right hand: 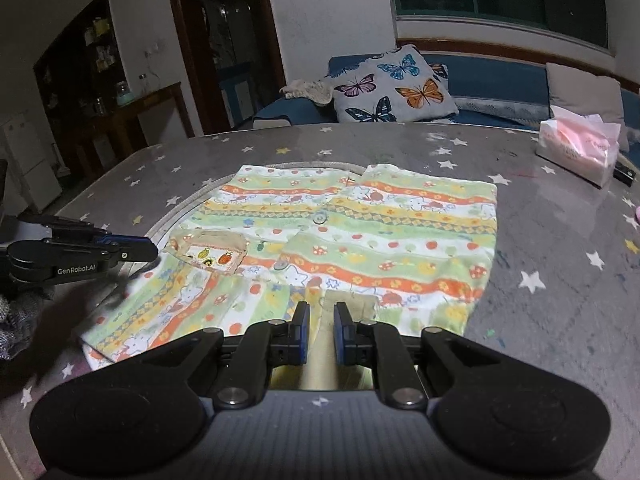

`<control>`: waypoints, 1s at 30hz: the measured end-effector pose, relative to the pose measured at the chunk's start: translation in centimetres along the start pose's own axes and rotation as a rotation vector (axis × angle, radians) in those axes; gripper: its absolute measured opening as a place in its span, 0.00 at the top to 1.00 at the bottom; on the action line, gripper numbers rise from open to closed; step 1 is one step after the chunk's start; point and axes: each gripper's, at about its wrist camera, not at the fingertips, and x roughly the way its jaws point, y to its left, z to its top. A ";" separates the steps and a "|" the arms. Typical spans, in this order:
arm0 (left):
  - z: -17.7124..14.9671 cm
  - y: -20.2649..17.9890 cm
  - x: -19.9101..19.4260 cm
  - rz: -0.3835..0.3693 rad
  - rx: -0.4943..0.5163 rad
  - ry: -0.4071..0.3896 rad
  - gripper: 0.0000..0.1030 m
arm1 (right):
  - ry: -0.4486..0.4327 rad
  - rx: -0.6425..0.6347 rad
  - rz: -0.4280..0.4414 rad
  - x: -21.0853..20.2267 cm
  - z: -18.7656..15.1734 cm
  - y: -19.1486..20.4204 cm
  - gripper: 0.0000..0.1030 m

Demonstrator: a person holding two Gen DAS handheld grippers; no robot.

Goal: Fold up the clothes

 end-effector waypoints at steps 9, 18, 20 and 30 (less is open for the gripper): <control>-1.0 -1.5 -1.5 -0.015 0.108 -0.010 0.91 | 0.025 -0.009 -0.005 -1.2 -1.1 -0.4 0.79; -4.2 -4.5 -6.3 -0.051 0.331 -0.061 0.77 | 0.021 -0.053 -0.034 -3.3 -2.8 0.1 0.79; -5.1 -5.2 -7.4 -0.063 0.392 -0.084 0.63 | 0.015 -0.092 -0.023 -3.6 -2.9 0.8 0.79; -9.1 -9.1 -9.0 -0.106 0.649 -0.118 0.50 | 0.042 -0.215 0.006 -3.2 -3.4 3.3 0.75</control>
